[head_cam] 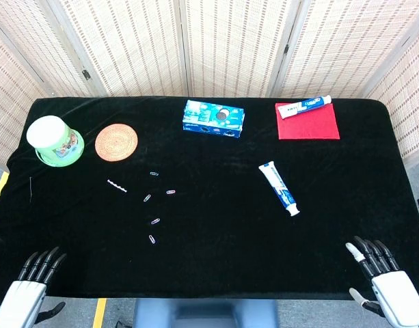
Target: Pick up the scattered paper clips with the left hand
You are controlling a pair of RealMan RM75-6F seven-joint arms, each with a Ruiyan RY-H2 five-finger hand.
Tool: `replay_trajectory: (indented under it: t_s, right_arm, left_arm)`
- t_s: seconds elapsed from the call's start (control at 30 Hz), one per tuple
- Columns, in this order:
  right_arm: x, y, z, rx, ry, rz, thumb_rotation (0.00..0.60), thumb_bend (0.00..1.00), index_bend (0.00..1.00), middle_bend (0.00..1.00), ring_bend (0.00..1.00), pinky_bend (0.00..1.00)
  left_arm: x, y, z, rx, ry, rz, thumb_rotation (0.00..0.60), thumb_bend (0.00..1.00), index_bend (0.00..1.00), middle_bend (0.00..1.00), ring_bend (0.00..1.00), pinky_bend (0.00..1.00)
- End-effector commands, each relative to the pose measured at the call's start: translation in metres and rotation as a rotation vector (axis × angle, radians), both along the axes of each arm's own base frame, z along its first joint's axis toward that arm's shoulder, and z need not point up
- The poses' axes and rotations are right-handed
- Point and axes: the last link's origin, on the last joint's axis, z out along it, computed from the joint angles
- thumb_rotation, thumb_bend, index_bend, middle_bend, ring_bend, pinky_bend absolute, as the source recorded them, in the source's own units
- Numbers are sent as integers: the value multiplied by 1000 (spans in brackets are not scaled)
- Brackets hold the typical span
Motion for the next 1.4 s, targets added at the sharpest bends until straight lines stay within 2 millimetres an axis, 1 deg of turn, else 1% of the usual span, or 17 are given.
replay_trajectory:
  t_s: [0.03,0.23,0.3,0.33,0.37,0.4,0.43,0.47,0.53,0.57,0.6,0.67,0.7,0.87,0.97,1.13,1.4]
  right_arm:
    - [0,1,1,-3,-1,0,600,238,0,0,0,0]
    - [-1,7,8,-39,-17,8,600,238,0,0,0,0]
    - [-1,10,10,-52,-24,10,600,238,0,0,0,0]
    - [-1,10,11,-59,-26,10,600,238,0,0,0,0]
    - [-1,11,12,-68,-30,13,600,238,0,0,0,0]
    - [-1,11,13,-75,-33,16,600,238,0,0,0,0]
    - [-1,10,14,-81,-35,17,600,239,0,0,0,0]
    - [-1,9,15,-87,-37,17,600,239,0,0,0,0]
    - [-2,8,15,-89,-41,15,600,239,0,0,0,0]
    - [-2,7,15,-86,-45,11,600,239,0,0,0,0]
    - [-3,7,16,-85,-48,11,600,238,0,0,0,0]
    - [-4,4,16,-92,-48,6,600,238,0,0,0,0]
    - [-4,3,16,-94,-47,3,600,239,0,0,0,0]
    - [-8,-10,14,-54,-70,-20,600,239,0,0,0,0]
    - [-11,-17,13,-42,-70,-49,600,239,0,0,0,0]
    - [-15,-22,18,-63,-83,-77,600,239,0,0,0,0]
    - [-20,-31,20,-80,-93,-119,600,238,0,0,0,0]
  left_arm:
    - [0,0,-1,-3,3,1,600,177,0,0,22,0]
    - [4,12,-7,-28,-3,-33,600,177,0,0,33,0]
    - [8,23,-8,-36,-2,-54,600,179,0,39,94,47]
    - [11,29,-9,-39,-4,-69,600,180,1,102,180,139]
    - [17,37,-12,-51,-12,-96,600,182,11,208,314,309]
    - [22,43,-14,-64,-20,-121,600,182,22,267,388,414]
    - [27,51,-17,-74,-29,-155,600,183,56,373,511,582]
    - [33,64,-21,-86,-47,-196,600,184,90,466,611,698]
    - [38,83,-28,-104,-66,-220,600,186,149,671,819,878]
    - [42,96,-32,-117,-72,-231,600,188,178,778,912,946]
    - [45,106,-37,-128,-83,-235,600,196,208,857,963,983]
    - [50,127,-47,-163,-114,-218,600,230,282,979,1000,1000]
    - [51,137,-50,-177,-122,-205,600,241,304,995,1000,1000]
    - [58,194,-67,-172,-41,-192,600,252,344,1000,1000,1000]
    - [65,220,-78,-213,-34,-178,600,256,342,1000,1000,1000]
    - [73,256,-90,-226,-22,-187,600,264,344,1000,1000,1000]
    - [58,301,-104,-220,26,-143,600,360,383,1000,1000,1000]
